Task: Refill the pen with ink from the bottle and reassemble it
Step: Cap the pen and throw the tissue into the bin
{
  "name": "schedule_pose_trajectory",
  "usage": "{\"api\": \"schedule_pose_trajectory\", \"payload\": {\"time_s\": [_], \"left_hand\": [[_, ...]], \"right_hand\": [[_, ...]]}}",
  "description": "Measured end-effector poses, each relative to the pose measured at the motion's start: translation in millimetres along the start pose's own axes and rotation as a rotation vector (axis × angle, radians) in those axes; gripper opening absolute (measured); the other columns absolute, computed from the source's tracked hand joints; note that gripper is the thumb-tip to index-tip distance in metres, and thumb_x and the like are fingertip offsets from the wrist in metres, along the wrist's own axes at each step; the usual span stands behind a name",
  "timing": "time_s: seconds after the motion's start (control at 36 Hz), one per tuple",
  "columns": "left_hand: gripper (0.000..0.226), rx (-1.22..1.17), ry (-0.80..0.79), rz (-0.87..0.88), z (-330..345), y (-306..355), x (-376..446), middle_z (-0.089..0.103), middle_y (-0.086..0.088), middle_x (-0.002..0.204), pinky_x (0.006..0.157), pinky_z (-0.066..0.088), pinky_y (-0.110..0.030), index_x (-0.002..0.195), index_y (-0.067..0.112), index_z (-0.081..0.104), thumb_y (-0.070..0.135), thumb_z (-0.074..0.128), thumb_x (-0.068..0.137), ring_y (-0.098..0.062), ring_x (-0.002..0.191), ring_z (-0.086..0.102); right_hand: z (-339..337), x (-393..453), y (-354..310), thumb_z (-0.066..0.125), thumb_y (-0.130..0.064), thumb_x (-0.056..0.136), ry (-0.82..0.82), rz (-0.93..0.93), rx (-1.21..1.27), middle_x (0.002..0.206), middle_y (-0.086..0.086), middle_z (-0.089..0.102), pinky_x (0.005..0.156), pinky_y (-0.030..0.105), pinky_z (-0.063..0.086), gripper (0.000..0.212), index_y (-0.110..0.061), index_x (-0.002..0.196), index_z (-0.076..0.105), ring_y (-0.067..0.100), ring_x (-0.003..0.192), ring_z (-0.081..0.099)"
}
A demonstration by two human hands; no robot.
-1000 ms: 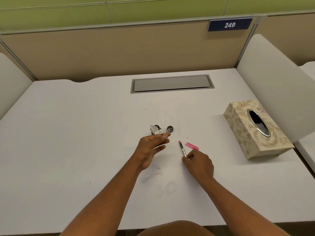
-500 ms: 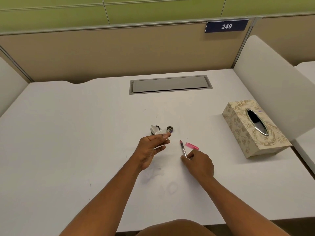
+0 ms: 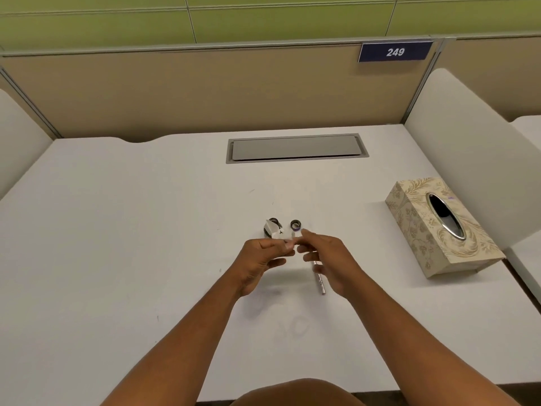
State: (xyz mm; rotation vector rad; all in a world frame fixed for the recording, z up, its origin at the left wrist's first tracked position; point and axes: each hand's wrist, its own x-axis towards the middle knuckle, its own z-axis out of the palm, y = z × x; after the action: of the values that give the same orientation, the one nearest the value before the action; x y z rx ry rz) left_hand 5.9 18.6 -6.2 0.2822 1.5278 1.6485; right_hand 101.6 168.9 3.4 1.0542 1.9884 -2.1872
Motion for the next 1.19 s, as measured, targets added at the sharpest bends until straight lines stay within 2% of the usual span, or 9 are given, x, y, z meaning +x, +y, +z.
{"api": "schedule_pose_trajectory", "payload": {"time_s": [0.17, 0.28, 0.36, 0.58, 0.75, 0.89, 1.03, 1.11, 1.19], "left_hand": [[0.017, 0.077, -0.013, -0.012, -11.4, -3.0, -0.9, 0.077, -0.007, 0.109, 0.089, 0.054, -0.03, 0.102, 0.007, 0.079, 0.015, 0.073, 0.089, -0.021, 0.107, 0.07], [0.016, 0.123, -0.038, -0.025, -19.0, -4.7, -0.8, 0.078, -0.004, 0.105, 0.093, 0.054, -0.031, 0.102, 0.007, 0.079, 0.012, 0.074, 0.088, -0.023, 0.11, 0.07], [0.018, 0.133, -0.049, -0.032, -25.1, -4.7, -0.2, 0.078, -0.004, 0.107, 0.093, 0.053, -0.032, 0.104, 0.008, 0.079, 0.013, 0.074, 0.088, -0.023, 0.11, 0.07], [0.023, 0.153, -0.088, -0.039, -47.1, -5.3, 1.6, 0.077, -0.002, 0.112, 0.099, 0.052, -0.036, 0.109, 0.011, 0.077, 0.018, 0.075, 0.088, -0.019, 0.11, 0.07], [0.022, 0.187, -0.078, -0.052, -63.0, -7.2, 3.3, 0.077, -0.004, 0.111, 0.088, 0.052, -0.028, 0.107, 0.014, 0.079, 0.023, 0.074, 0.088, -0.014, 0.099, 0.069], [0.021, 0.283, -0.078, -0.102, -60.1, -18.1, 9.6, 0.077, -0.004, 0.111, 0.082, 0.054, -0.026, 0.105, 0.013, 0.079, 0.024, 0.075, 0.087, -0.013, 0.091, 0.069], [0.028, 0.367, -0.081, -0.171, -38.7, -36.5, 17.4, 0.074, -0.004, 0.101, 0.072, 0.055, -0.021, 0.113, 0.008, 0.075, 0.021, 0.073, 0.089, -0.012, 0.082, 0.066], [0.026, 0.408, -0.04, -0.172, -26.2, -44.5, 21.7, 0.072, 0.0, 0.092, 0.077, 0.057, -0.029, 0.112, 0.008, 0.075, 0.018, 0.072, 0.088, -0.015, 0.078, 0.064], [0.014, 0.503, 0.046, -0.166, -15.4, -49.6, 30.1, 0.071, -0.002, 0.077, 0.082, 0.058, -0.042, 0.092, 0.009, 0.08, 0.019, 0.073, 0.085, -0.018, 0.069, 0.061]], "right_hand": [[14.7, 3.3, -5.5, 0.068, -0.047, 0.086, -0.008, 0.017, -0.005, 0.09, -0.006, 0.073, 0.073, 0.032, 0.039, 0.031, -0.018, 0.093, 0.078, 0.014, 0.085, 0.056], [25.2, 5.9, -5.0, 0.07, -0.033, 0.087, 0.02, -0.01, -0.035, 0.074, -0.011, 0.069, 0.072, 0.031, 0.039, 0.021, -0.013, 0.092, 0.076, 0.014, 0.083, 0.054], [31.8, 7.8, -4.2, 0.069, -0.027, 0.088, 0.055, -0.028, -0.02, 0.065, -0.013, 0.064, 0.07, 0.03, 0.037, 0.011, -0.017, 0.083, 0.073, 0.013, 0.078, 0.052], [46.2, 9.6, -5.5, 0.07, -0.026, 0.089, 0.135, -0.066, 0.004, 0.073, -0.006, 0.062, 0.066, 0.028, 0.039, 0.013, -0.018, 0.078, 0.071, 0.012, 0.076, 0.052], [53.5, 11.6, -13.5, 0.07, -0.026, 0.089, 0.162, -0.112, 0.03, 0.078, -0.006, 0.062, 0.066, 0.03, 0.037, 0.014, -0.017, 0.078, 0.071, 0.014, 0.076, 0.05], [56.3, 8.1, -20.7, 0.071, -0.027, 0.089, 0.211, -0.125, 0.067, 0.083, 0.0, 0.061, 0.065, 0.029, 0.037, 0.016, -0.01, 0.088, 0.072, 0.015, 0.077, 0.05], [50.7, 2.3, -24.6, 0.071, -0.03, 0.089, 0.234, -0.129, 0.059, 0.085, -0.003, 0.063, 0.068, 0.029, 0.039, 0.013, -0.019, 0.082, 0.072, 0.014, 0.079, 0.052], [44.8, 0.2, -26.9, 0.07, -0.029, 0.089, 0.235, -0.137, 0.037, 0.085, -0.007, 0.066, 0.07, 0.03, 0.04, 0.014, -0.021, 0.079, 0.071, 0.014, 0.08, 0.053], [36.8, 0.6, -29.6, 0.07, -0.028, 0.09, 0.226, -0.158, 0.027, 0.086, -0.007, 0.067, 0.07, 0.029, 0.04, 0.015, -0.019, 0.079, 0.071, 0.014, 0.08, 0.053]]}}
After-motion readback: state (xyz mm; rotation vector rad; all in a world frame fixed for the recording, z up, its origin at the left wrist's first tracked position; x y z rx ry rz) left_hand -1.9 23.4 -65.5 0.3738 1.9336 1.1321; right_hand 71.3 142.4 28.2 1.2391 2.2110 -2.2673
